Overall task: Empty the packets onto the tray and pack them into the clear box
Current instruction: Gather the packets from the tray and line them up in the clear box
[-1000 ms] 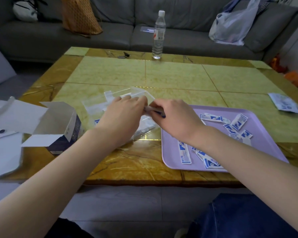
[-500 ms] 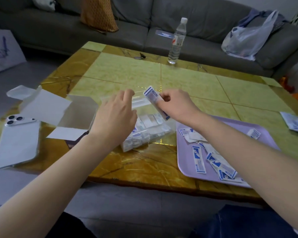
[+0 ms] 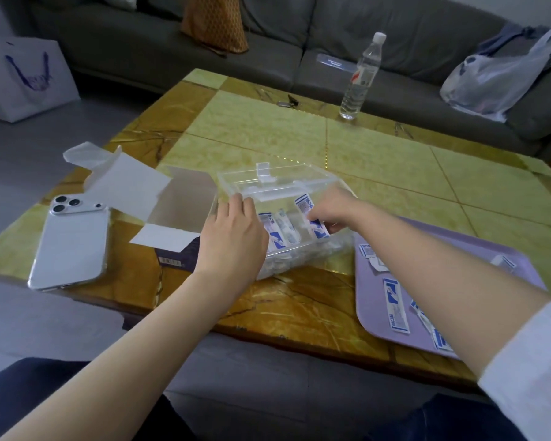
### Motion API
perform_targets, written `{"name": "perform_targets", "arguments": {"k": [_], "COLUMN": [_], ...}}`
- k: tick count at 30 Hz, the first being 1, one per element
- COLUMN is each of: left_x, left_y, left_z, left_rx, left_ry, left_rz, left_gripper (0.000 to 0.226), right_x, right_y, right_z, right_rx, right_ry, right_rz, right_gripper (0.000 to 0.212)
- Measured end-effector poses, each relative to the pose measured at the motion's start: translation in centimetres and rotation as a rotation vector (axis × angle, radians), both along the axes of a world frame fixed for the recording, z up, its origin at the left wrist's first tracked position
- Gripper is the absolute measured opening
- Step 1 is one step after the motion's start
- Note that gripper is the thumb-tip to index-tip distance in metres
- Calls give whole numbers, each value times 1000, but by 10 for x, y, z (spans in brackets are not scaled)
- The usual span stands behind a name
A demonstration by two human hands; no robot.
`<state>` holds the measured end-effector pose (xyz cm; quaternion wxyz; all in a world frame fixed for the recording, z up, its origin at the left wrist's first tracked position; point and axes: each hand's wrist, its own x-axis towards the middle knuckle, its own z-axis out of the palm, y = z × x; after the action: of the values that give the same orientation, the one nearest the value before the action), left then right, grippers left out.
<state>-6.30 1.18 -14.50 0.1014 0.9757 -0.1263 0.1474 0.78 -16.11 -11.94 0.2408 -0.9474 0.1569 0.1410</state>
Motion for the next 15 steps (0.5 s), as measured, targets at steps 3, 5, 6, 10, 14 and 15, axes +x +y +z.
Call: {"name": "perform_targets", "arguments": {"k": [3,5,6,10,14,15], "left_x": [0,0,-1,0,2,2], "left_y": [-1,-2,-2,-2,-2,-2], "left_z": [-1,-2,-1,0,-2,-2], "left_rx": [-2,0,2,2,16,20], "left_ry": [10,1,-1,3,-19,-19], "left_rz": [-4,-4,-1,11,24,26], "left_gripper": [23,24,24,25,27,27], "right_x": [0,0,-1,-2,-2,-2], "right_y": [2,4,5,8,7,6], "right_z": [-6,-8,-9,-9,-8,-8], "right_rx": [-43,-39,-47,-49,32,39], "right_ry": [44,62,72,100,118,123], "right_rz": [37,53,68,114,112,118], "right_gripper": [23,25,27,32,16,15]}}
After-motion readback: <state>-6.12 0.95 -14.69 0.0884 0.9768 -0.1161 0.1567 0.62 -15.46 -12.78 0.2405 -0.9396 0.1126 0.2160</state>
